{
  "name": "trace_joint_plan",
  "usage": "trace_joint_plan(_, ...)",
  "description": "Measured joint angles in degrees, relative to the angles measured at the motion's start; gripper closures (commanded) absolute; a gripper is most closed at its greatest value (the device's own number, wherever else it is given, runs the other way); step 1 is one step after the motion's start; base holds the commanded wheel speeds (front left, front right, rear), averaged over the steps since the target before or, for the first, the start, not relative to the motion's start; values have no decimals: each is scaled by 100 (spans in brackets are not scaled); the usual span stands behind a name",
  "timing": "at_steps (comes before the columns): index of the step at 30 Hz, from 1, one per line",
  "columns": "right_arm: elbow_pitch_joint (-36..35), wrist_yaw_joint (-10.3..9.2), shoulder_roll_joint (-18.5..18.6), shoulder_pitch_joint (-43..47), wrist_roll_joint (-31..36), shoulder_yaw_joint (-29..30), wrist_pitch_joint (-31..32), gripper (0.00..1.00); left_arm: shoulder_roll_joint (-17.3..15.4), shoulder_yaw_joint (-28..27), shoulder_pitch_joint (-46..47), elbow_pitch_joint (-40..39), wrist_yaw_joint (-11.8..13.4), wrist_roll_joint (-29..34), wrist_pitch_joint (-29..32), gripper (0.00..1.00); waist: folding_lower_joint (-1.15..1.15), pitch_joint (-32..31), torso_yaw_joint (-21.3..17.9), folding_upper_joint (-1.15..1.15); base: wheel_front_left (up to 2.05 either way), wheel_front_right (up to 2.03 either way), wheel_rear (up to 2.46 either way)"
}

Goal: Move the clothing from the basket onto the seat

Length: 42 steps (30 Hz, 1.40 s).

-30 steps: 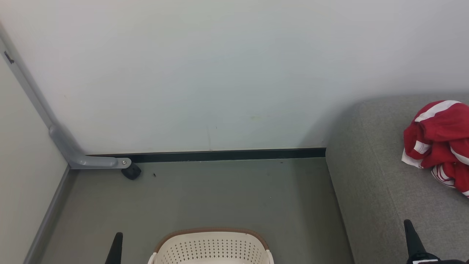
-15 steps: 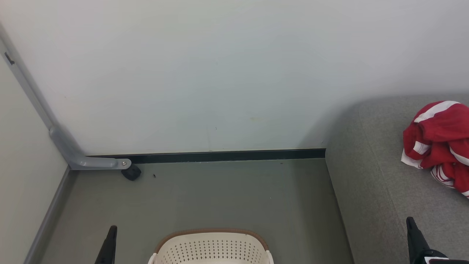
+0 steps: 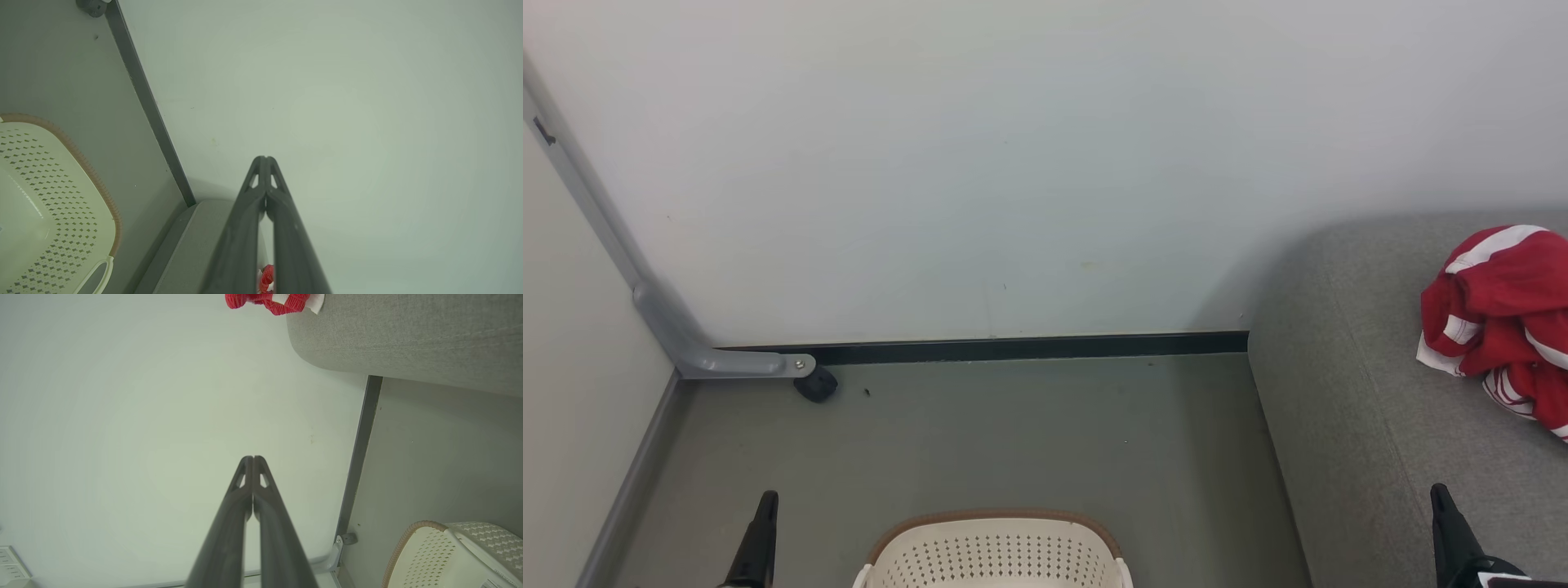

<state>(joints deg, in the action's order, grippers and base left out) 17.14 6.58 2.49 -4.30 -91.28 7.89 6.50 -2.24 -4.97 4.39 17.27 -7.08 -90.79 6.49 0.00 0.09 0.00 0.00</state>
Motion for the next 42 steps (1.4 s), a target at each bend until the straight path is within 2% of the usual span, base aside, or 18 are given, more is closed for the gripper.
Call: trace_joint_plan(42, -1, 0, -2, -12, -4, 0, 0, 100, 2, 1, 0, 0, 0, -92, 0, 100, 0, 1, 0, 0, 0, 0, 0)
